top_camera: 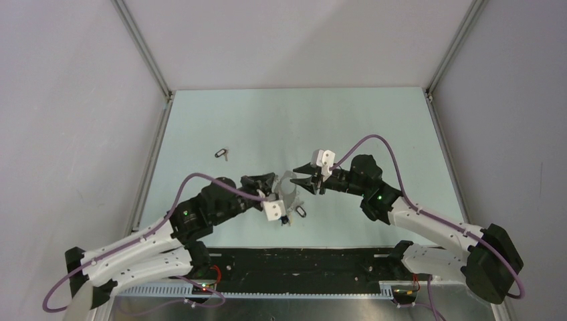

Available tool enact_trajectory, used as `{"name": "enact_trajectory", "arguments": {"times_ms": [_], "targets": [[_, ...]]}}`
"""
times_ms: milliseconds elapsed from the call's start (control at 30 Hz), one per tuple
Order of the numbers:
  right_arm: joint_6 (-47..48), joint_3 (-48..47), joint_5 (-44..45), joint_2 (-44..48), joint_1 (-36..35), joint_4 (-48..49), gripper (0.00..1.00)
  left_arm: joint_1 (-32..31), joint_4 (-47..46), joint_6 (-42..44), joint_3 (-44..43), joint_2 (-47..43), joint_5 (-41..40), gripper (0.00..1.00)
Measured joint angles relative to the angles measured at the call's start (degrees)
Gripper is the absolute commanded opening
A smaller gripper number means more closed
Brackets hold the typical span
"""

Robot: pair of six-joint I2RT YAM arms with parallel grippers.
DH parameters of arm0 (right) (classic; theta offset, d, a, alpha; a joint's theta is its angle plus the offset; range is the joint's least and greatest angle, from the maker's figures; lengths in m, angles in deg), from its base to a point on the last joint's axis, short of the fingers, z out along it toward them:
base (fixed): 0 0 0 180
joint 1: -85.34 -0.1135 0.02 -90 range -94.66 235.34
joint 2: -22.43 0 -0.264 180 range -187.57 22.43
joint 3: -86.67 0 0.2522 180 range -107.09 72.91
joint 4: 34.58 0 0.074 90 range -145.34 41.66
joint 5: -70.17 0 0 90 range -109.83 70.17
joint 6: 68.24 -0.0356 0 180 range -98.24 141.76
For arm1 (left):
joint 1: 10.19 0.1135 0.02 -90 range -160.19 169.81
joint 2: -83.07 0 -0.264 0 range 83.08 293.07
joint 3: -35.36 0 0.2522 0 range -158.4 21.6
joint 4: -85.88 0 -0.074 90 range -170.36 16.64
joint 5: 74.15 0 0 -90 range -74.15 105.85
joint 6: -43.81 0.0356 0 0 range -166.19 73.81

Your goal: Remove the keys from the keyring

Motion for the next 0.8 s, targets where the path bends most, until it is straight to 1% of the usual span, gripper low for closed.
{"name": "enact_trajectory", "arguments": {"times_ms": [100, 267, 367, 600, 800], "targets": [[0.46, -0.02, -0.02, 0.5, 0.0, -0.11, 0.39, 0.0, 2.58, -2.19, -4.11, 2.6, -5.9, 0.0], [0.04, -0.02, -0.17, 1.66, -0.22, 0.17, 0.4, 0.0, 6.03, -7.74, -8.44, 4.96, -10.64, 0.0], [-0.55, 0.02, 0.61, 2.47, -1.29, 1.38, 0.41, 0.0, 9.81, -12.09, -11.3, 7.54, -11.87, 0.0], [-1.97, 1.55, 4.52, 4.87, -5.18, 4.11, 0.46, 0.0, 23.21, -24.24, -22.05, 16.22, -13.35, 0.0], [-4.63, 4.26, 7.8, 6.19, -5.55, 5.38, 0.46, 0.0, 33.27, -33.57, -27.8, 19.43, -12.2, 0.0]]}}
